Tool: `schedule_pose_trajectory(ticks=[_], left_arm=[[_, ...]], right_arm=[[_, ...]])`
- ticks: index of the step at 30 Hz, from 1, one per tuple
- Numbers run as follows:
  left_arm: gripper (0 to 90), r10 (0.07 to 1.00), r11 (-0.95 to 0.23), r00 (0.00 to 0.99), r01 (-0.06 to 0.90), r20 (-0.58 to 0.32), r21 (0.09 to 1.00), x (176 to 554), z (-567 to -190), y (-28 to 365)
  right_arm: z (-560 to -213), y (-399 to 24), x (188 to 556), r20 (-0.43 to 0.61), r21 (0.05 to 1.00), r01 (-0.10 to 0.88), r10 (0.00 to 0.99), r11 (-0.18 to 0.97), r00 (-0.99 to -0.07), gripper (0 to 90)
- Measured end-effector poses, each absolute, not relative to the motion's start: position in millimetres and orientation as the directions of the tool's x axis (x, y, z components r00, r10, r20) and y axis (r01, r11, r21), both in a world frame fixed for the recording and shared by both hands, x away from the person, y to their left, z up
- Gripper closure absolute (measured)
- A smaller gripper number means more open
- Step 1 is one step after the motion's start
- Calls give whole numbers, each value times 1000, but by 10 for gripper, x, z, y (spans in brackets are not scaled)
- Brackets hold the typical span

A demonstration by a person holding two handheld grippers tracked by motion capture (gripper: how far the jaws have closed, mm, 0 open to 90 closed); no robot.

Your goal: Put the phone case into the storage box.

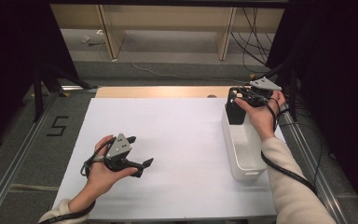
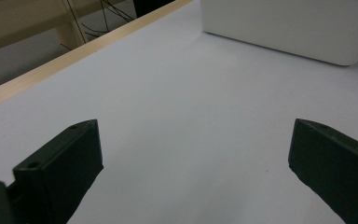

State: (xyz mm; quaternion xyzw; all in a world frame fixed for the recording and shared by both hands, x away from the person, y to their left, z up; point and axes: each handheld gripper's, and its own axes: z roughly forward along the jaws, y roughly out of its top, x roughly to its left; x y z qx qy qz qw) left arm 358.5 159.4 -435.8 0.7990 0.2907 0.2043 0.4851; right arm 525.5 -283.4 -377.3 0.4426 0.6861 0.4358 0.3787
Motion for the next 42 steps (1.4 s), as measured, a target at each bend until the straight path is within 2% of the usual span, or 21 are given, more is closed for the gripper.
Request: schedule_pose_trajectory(ticks=[24,42], left_arm=[[23,664,-361,746,267,46,893,3583,-4354,1592],[20,667,-362,744,267,48,893,3585,-4352,1595]], right_arm=[[-3761,-2783,4945,-121,938,250,905,238,-409,47],[-3756,-2672,4645,-83,940,241,847,242,-525,36]])
